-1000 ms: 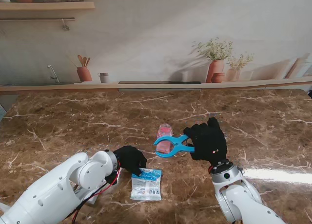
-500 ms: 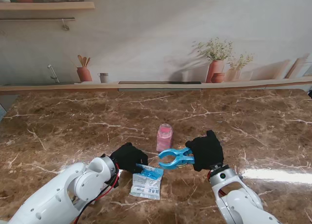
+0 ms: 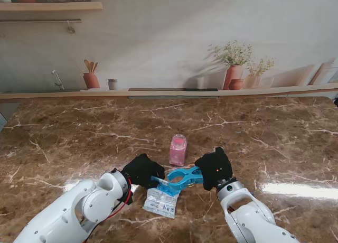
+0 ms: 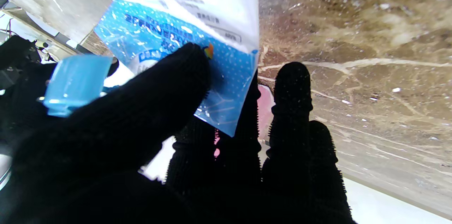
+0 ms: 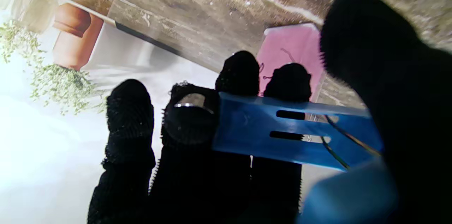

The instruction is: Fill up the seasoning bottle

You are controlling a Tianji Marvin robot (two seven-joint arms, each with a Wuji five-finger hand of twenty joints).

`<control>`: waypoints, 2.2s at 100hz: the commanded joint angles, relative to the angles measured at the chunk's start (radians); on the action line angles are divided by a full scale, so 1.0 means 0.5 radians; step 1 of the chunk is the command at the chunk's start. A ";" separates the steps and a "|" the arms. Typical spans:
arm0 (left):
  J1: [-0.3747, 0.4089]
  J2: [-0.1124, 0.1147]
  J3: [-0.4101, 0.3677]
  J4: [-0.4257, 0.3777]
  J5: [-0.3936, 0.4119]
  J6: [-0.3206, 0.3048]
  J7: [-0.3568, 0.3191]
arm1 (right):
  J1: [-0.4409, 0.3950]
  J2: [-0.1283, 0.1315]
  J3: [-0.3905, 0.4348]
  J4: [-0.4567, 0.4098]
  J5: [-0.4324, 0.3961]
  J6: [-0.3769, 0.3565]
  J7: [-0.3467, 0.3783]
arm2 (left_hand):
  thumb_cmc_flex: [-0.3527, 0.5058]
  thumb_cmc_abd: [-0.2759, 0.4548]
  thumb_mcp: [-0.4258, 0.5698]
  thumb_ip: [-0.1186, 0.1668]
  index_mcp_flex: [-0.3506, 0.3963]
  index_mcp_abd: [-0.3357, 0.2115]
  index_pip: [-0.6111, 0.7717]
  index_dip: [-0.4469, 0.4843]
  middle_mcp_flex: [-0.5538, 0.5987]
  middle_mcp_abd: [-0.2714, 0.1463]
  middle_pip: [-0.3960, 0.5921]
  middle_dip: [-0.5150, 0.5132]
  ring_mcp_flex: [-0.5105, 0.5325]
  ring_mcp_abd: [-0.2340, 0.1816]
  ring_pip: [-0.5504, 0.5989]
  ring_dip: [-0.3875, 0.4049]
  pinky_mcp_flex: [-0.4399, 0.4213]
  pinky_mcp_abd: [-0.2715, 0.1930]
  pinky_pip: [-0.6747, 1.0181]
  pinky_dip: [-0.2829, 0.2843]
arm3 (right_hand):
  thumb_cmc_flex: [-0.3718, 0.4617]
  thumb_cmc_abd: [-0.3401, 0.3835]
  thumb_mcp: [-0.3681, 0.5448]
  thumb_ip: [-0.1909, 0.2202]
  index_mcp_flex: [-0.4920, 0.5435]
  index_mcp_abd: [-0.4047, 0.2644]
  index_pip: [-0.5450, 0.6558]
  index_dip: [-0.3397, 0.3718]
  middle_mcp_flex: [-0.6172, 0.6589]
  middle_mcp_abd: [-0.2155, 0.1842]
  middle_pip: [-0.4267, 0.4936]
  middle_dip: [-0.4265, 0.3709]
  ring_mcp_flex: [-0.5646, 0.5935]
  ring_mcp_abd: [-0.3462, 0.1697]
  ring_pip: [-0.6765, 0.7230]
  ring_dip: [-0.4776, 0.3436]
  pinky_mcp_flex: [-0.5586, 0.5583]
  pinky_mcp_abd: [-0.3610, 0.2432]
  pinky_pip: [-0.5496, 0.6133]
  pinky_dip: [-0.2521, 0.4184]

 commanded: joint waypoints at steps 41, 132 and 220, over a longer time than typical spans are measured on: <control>-0.022 -0.021 0.043 0.040 -0.030 -0.033 0.031 | 0.020 0.014 -0.081 -0.003 0.037 -0.063 0.314 | 0.038 0.002 0.137 0.044 0.120 -0.214 0.169 -0.011 0.103 -0.015 0.052 -0.021 0.035 0.010 -0.026 0.024 -0.006 -0.019 0.013 0.037 | 0.080 0.125 0.113 -0.047 0.397 -0.277 0.808 0.289 0.357 -0.141 0.963 0.070 0.010 -0.054 -0.032 0.024 -0.059 0.034 0.046 0.031; -0.187 -0.028 0.212 0.159 -0.072 0.005 -0.015 | -0.397 -0.010 0.306 -0.557 0.209 -0.358 0.722 | 0.050 0.034 0.095 0.049 0.105 -0.215 0.171 -0.100 0.095 -0.011 0.044 -0.032 0.015 0.006 -0.031 -0.005 -0.030 -0.020 -0.012 0.041 | -0.477 0.728 -0.351 -0.023 -1.152 0.573 -1.121 -1.304 -1.173 0.152 -0.715 -1.250 -1.169 0.090 -2.016 -1.007 -0.791 -0.087 -1.361 -0.227; -0.102 0.105 -0.001 0.002 0.035 -0.207 -0.492 | -0.030 -0.099 0.358 -0.098 0.971 -0.326 0.234 | 0.138 0.220 -0.069 0.043 0.117 -0.282 0.172 -0.002 0.001 -0.029 0.200 0.124 -0.112 0.005 -0.043 0.051 -0.128 -0.078 -0.152 0.016 | -0.448 0.742 -0.312 -0.006 -1.126 0.624 -1.034 -1.348 -1.167 0.193 -0.702 -1.369 -1.058 0.091 -2.086 -1.179 -0.614 -0.209 -1.341 -0.433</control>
